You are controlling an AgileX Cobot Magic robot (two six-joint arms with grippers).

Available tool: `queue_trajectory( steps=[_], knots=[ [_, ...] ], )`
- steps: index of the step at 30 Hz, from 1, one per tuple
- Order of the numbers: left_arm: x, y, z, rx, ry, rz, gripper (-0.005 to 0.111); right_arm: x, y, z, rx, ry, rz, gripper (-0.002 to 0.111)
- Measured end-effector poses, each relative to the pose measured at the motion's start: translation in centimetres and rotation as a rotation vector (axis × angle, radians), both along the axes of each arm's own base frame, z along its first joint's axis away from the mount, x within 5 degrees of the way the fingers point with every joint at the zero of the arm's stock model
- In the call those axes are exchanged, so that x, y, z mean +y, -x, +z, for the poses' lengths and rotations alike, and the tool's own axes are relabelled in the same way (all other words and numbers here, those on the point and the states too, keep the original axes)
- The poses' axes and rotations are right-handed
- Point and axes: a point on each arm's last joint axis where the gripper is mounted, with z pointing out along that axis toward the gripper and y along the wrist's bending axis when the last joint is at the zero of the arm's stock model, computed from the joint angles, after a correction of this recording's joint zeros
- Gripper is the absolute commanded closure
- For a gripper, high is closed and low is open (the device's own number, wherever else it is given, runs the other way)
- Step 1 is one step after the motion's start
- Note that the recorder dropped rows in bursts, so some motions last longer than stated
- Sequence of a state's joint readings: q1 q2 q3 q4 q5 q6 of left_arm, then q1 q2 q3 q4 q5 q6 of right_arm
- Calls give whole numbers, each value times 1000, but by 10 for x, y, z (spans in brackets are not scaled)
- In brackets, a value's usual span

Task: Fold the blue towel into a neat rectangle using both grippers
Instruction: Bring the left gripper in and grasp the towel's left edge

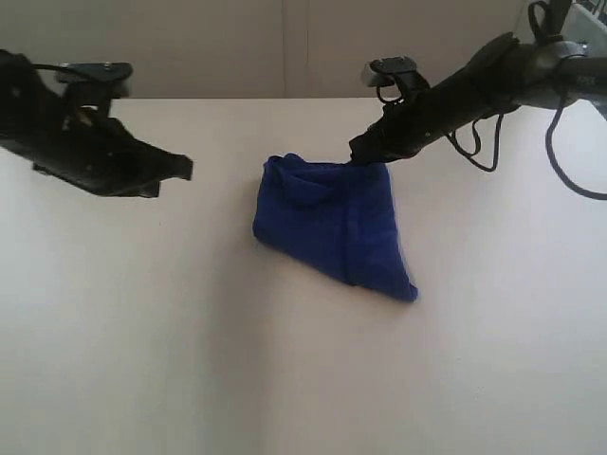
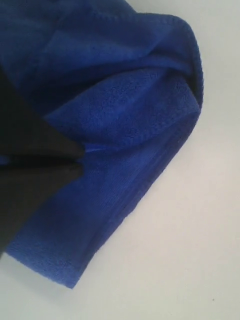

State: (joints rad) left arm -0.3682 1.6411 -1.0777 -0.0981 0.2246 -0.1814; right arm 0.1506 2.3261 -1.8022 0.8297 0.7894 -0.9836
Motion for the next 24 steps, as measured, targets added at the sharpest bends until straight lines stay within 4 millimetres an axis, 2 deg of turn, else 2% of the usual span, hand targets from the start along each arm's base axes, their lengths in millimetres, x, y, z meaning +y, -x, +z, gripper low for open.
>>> queue_trajectory(
  steps=[4,6,12,14,19,22,24],
  knots=[
    [-32,-29,-17,36,55,-7,107,-1,-2,-7,-6,18,-11,108],
    [-54,-45,-23,48,86,-31,107,-2,-3,-12,-3,33,-8,108],
    [-89,-68,-21,64,156,-85,105,-2,-3,-12,-6,34,-10,108],
    [-97,-76,-23,71,178,-89,97,-2,-3,-12,-6,34,-10,108],
    [-112,-91,-37,103,224,-88,67,-2,-3,-12,-6,34,-10,108],
    [-119,-93,-46,122,239,-108,57,-2,-3,-12,-6,34,-10,108],
    [-123,-93,-50,132,241,-119,56,-2,-3,-12,-6,34,-10,108]
  ],
)
